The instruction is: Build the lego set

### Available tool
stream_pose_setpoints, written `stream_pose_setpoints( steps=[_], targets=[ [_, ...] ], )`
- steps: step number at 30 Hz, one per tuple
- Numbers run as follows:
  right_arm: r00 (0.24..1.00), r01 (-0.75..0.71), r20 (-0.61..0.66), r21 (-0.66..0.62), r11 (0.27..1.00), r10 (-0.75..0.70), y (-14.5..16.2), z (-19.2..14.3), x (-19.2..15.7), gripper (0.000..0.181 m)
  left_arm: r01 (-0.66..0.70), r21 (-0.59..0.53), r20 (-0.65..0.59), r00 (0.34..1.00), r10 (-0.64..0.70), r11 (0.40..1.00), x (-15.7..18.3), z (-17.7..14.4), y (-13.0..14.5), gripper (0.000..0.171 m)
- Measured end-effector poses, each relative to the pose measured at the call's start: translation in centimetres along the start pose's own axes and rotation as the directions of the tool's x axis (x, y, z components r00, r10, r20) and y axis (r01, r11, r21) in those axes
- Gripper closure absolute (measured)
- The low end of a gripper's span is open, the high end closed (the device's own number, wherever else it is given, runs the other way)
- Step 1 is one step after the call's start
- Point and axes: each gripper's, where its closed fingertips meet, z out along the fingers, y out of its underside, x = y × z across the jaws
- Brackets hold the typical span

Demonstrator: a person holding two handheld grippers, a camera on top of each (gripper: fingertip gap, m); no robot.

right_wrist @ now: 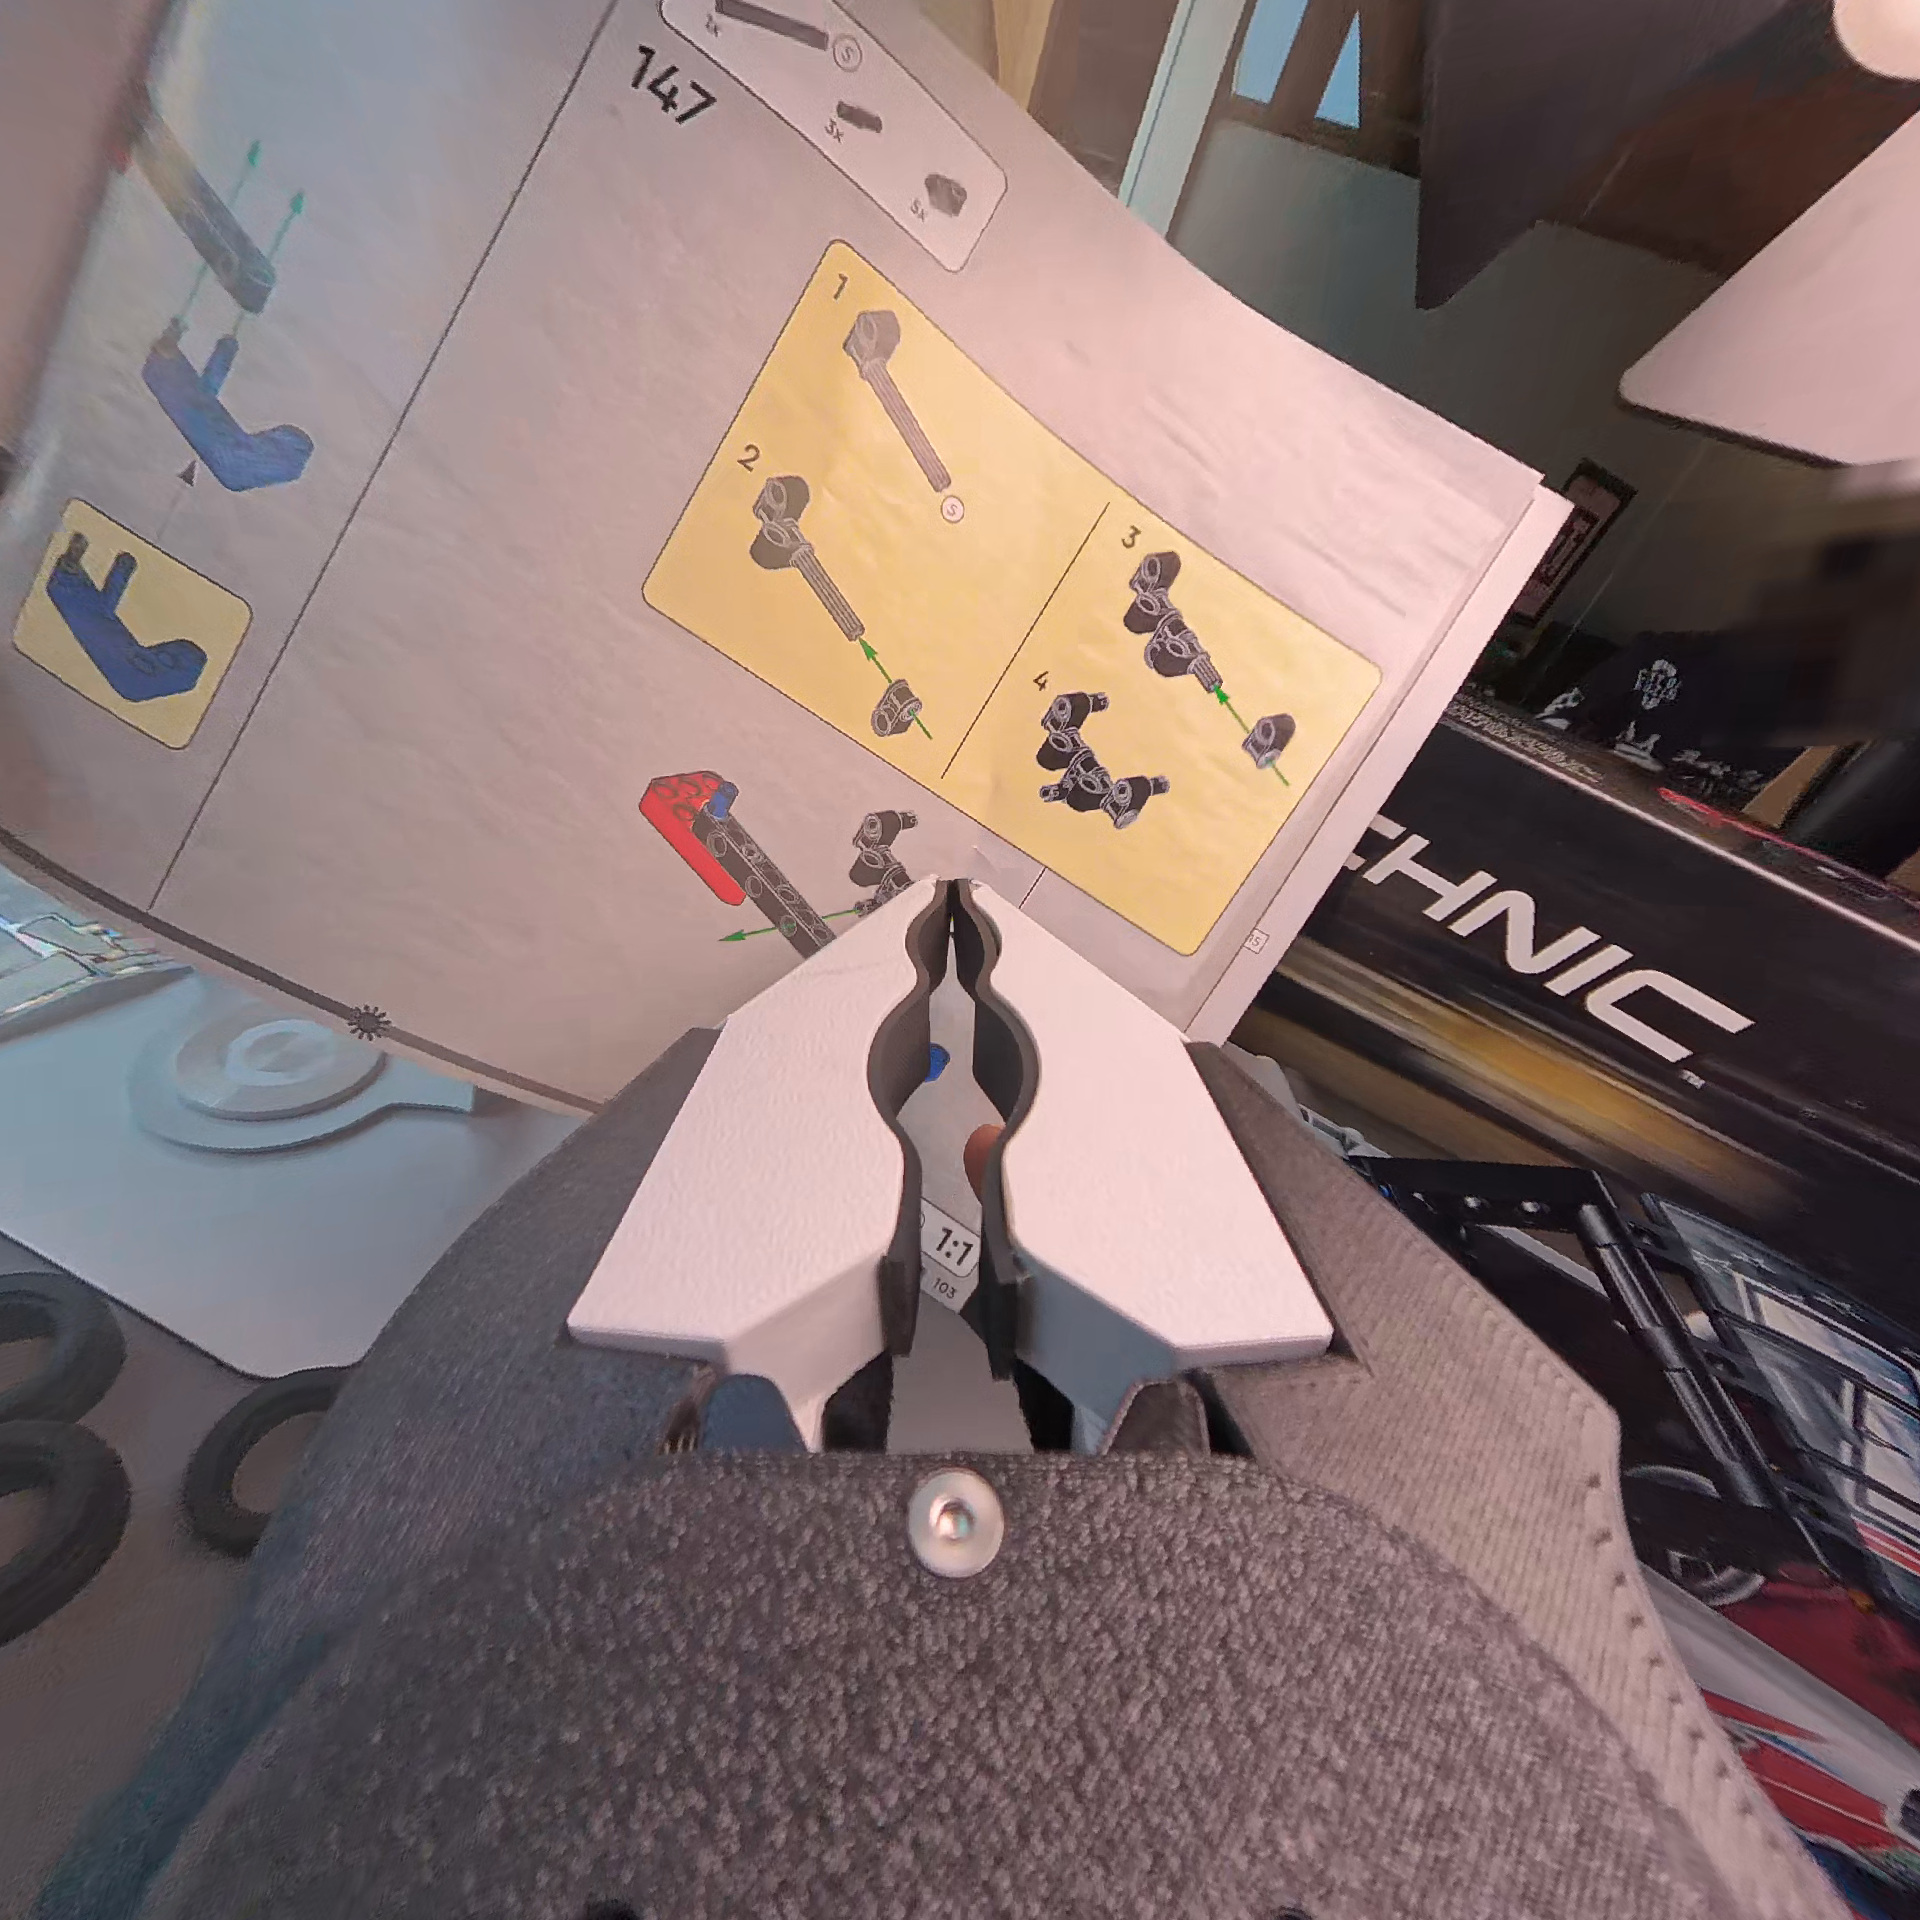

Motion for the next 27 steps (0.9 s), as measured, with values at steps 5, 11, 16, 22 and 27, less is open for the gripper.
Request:
stream_pose_setpoints(
  steps=[5,11,16,22,27],
  targets=[
    [0.997,0.033,0.069,0.114,0.993,-0.041,-5.1,-4.1,-1.7,0.181,-0.021,0.145,-0.032,0.999,0.026,0.989,-0.7,-5.9,-4.2,0.156],
    [0.984,0.054,0.155,0.206,0.977,-0.086,-9.9,-12.2,-5.6,0.181,0.004,0.135,-0.046,0.999,0.002,0.991,-2.5,-14.5,-4.0,0.153],
    [0.989,0.09,0.11,0.117,0.989,-0.103,-7.2,-14.4,-6.0,0.176,0.095,0.094,-0.024,0.995,-0.093,0.991,-3.7,-19.7,-0.2,0.154],
    [0.97,-0.211,0.106,-0.087,0.974,0.22,-0.1,-8.1,-5.6,0.089,0.088,0.047,0.032,0.996,-0.089,0.995,-4.1,-20.7,4.7,0.153],
    [0.948,-0.292,0.086,-0.15,0.945,0.306,2.4,-2.4,-7.6,0.062,0.059,0.004,0.006,0.998,-0.059,0.998,-3.0,-20.7,6.3,0.152]
  ],
)
